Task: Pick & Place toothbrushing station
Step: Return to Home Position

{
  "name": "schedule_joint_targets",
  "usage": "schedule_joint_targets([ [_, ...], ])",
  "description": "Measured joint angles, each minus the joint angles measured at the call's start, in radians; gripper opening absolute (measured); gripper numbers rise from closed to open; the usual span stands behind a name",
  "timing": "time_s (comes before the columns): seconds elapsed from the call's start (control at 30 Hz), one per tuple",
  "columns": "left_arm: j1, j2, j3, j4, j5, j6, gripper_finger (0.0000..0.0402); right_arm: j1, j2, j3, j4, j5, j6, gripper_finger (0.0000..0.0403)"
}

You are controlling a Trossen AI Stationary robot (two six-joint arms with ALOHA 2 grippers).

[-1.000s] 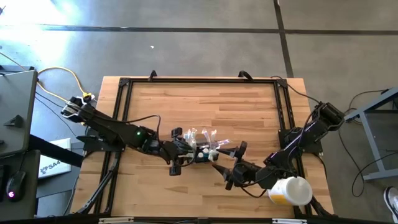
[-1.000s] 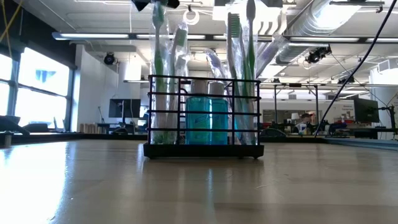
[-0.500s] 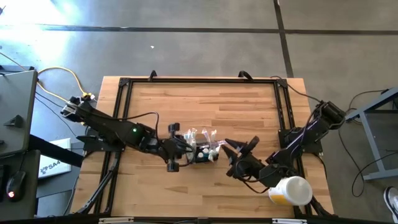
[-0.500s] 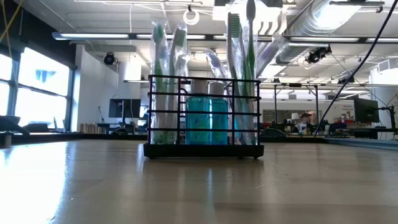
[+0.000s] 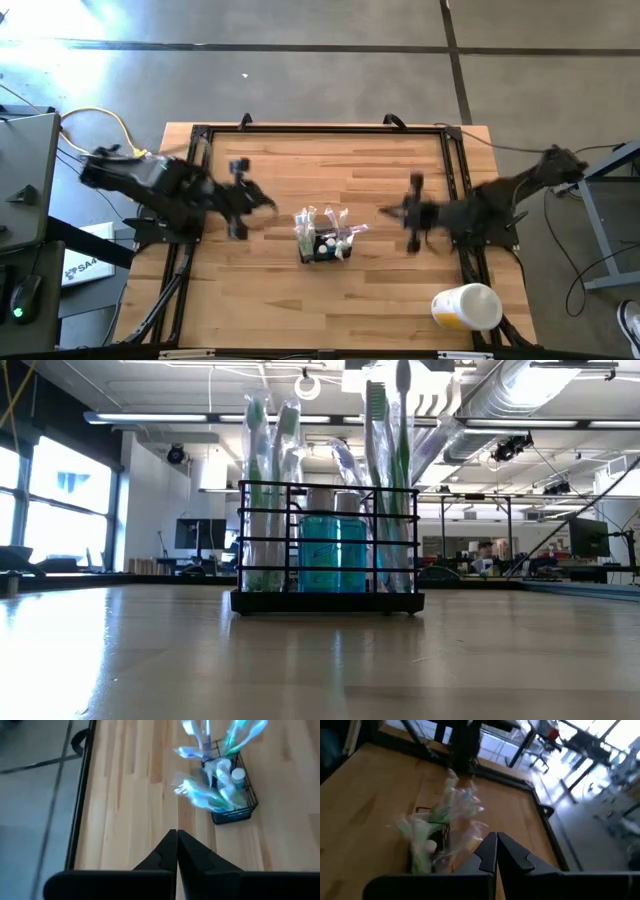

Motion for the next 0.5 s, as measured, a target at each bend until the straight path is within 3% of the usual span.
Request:
schedule_joint_targets([
  [0.1, 0.075, -0.129, -0.068, 0.054, 0.102, 0.053, 0.0001, -0.148, -0.103, -0.045, -0.046, -0.177, 0.082, 0.0003],
  [0.2, 0.155, -0.267, -0.18, 0.163, 0.197, 0.124, 0.0001, -0.269, -0.193, -0.125, -0.024, -0.509, -0.01, 0.0003],
  [0.27, 0.204, -0.359, -0.274, 0.27, 0.244, 0.167, 0.0, -0.332, -0.257, -0.187, 0.043, -0.663, -0.038, 0.0003],
  [0.5, 0.33, -0.637, -0.611, 0.491, 0.424, 0.199, 0.0, -0.422, -0.482, -0.423, 0.211, -0.692, -0.007, 0.0003],
])
